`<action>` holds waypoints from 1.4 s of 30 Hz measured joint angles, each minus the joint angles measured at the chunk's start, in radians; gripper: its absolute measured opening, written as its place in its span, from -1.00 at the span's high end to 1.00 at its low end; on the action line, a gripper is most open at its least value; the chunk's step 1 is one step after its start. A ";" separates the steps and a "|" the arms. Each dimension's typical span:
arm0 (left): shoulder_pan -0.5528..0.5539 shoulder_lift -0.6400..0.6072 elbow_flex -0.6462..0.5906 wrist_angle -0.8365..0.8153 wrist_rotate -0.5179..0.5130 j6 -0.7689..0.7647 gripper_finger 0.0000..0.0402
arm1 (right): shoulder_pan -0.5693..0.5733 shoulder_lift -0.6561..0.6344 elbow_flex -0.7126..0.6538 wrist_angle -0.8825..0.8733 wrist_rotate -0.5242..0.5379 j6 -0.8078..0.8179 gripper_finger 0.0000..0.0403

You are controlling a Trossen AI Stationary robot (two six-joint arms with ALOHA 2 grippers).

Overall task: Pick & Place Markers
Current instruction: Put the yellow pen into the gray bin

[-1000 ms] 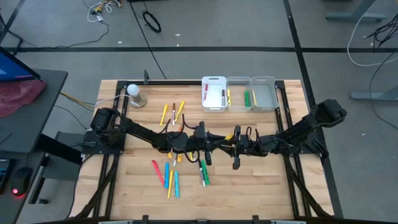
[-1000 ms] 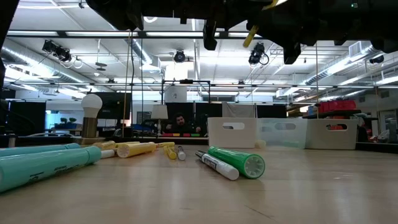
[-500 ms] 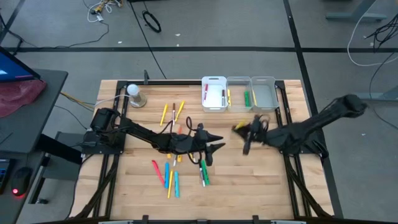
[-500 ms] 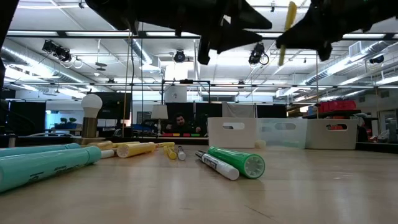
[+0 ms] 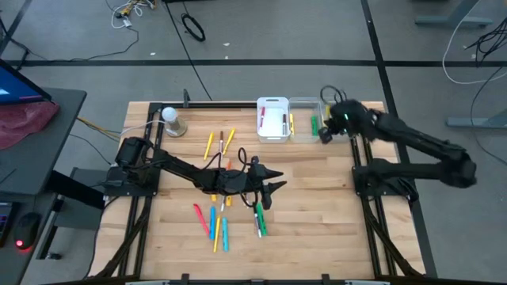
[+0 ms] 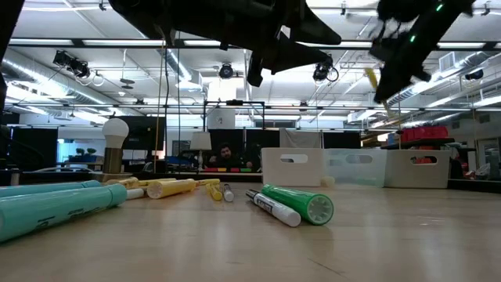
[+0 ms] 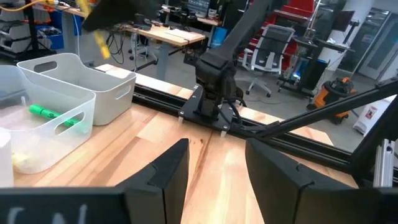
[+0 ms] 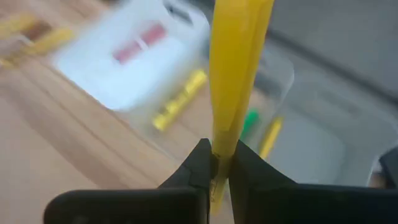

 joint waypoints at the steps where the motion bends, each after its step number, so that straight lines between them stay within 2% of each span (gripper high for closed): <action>1: 0.000 0.000 0.000 0.000 0.000 0.000 0.18 | -0.074 0.038 0.000 0.000 -0.046 -0.027 0.90; 6: -0.001 0.000 0.000 0.000 0.002 -0.008 0.18 | -0.355 0.243 0.000 0.025 -0.224 -0.095 0.85; 10: 0.000 0.000 0.000 0.001 0.001 -0.026 0.18 | -0.457 0.376 0.000 0.032 -0.254 -0.125 0.84; 15: -0.001 0.000 0.000 -0.007 0.002 -0.026 0.18 | -0.467 0.476 0.020 0.068 -0.263 -0.113 0.84; 22: 0.000 0.000 0.000 -0.006 0.002 -0.026 0.18 | -0.463 0.579 0.059 0.038 -0.221 -0.062 0.84; 35: -0.003 0.000 0.000 0.001 0.002 -0.053 0.18 | -0.465 0.607 0.085 0.004 -0.200 -0.029 0.83; 42: -0.004 0.000 0.000 0.002 0.025 -0.079 0.18 | -0.465 0.607 0.085 0.004 -0.198 -0.017 0.69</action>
